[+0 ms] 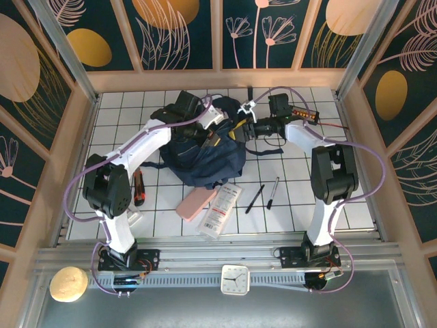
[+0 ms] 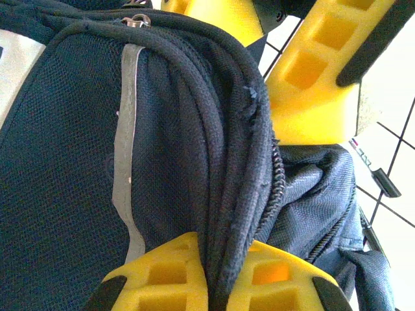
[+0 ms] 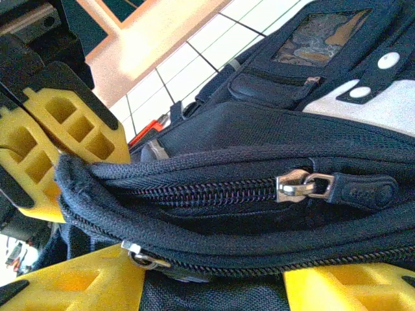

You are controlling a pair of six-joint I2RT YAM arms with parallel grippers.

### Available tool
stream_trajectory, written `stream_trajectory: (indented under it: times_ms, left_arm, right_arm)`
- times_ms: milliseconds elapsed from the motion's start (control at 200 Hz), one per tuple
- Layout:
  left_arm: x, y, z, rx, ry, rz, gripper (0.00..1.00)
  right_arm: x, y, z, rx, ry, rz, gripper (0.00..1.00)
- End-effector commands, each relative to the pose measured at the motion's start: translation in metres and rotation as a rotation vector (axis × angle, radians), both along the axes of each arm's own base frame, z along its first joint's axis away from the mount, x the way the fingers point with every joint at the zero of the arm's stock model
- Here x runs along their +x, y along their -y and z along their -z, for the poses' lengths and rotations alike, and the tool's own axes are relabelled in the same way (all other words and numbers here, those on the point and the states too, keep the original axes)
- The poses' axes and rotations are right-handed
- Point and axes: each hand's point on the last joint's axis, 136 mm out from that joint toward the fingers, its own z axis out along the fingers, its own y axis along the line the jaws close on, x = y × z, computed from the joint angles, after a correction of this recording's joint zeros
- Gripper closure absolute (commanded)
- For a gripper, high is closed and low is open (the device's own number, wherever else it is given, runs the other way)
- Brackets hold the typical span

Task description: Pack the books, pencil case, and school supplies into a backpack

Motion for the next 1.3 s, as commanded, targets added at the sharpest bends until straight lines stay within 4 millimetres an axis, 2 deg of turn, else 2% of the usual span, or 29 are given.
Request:
stream_trajectory:
  times_ms: [0, 45, 95, 125, 175, 325, 400, 465, 560, 801, 981, 1051, 1211, 1296]
  left_arm:
    - [-0.023, 0.028, -0.049, -0.182, 0.016, 0.133, 1.00]
    - [-0.022, 0.028, -0.049, -0.183, 0.014, 0.133, 1.00]
    - [-0.022, 0.028, -0.048, -0.183, 0.014, 0.132, 1.00]
    - [-0.021, 0.026, -0.048, -0.179, 0.015, 0.128, 1.00]
    - [-0.018, 0.023, -0.045, -0.158, 0.021, 0.110, 1.00]
    - [-0.006, -0.003, -0.015, 0.032, 0.044, 0.027, 1.00]
    - [-0.004, -0.020, 0.004, 0.144, 0.046, -0.001, 1.00]
    - [-0.002, -0.030, 0.011, 0.196, 0.065, -0.028, 1.00]
    - [0.004, -0.039, 0.014, 0.243, 0.088, -0.069, 1.00]
    - [0.030, -0.071, 0.013, 0.409, 0.189, -0.207, 1.00]
    - [0.041, -0.081, 0.009, 0.454, 0.219, -0.275, 1.00]
    - [0.047, -0.083, 0.004, 0.466, 0.238, -0.299, 1.00]
    - [0.058, -0.103, -0.001, 0.563, 0.297, -0.372, 1.00]
    - [0.057, -0.103, -0.003, 0.557, 0.309, -0.370, 1.00]
  right_arm:
    - [0.009, -0.013, 0.005, -0.029, 0.103, -0.019, 0.42]
    - [0.009, -0.015, 0.005, -0.021, 0.115, -0.022, 0.45]
    - [0.013, -0.015, 0.002, -0.015, 0.133, -0.010, 0.57]
    - [0.015, -0.015, 0.000, -0.009, 0.143, -0.001, 0.69]
    - [0.020, -0.012, -0.007, -0.005, 0.163, 0.026, 1.00]
    - [0.029, 0.007, -0.027, -0.036, 0.214, 0.108, 1.00]
    - [0.032, 0.017, -0.031, -0.082, 0.219, 0.139, 1.00]
    - [0.033, 0.024, -0.033, -0.116, 0.220, 0.154, 1.00]
    - [0.032, 0.028, -0.032, -0.176, 0.216, 0.160, 1.00]
    - [0.023, 0.049, -0.005, -0.466, 0.208, 0.150, 1.00]
    - [0.008, 0.041, -0.023, -0.413, 0.153, 0.127, 1.00]
    - [-0.001, 0.038, -0.024, -0.403, 0.123, 0.106, 1.00]
    - [-0.012, 0.043, -0.023, -0.441, 0.119, 0.111, 1.00]
    - [-0.016, 0.039, -0.029, -0.396, 0.108, 0.104, 1.00]
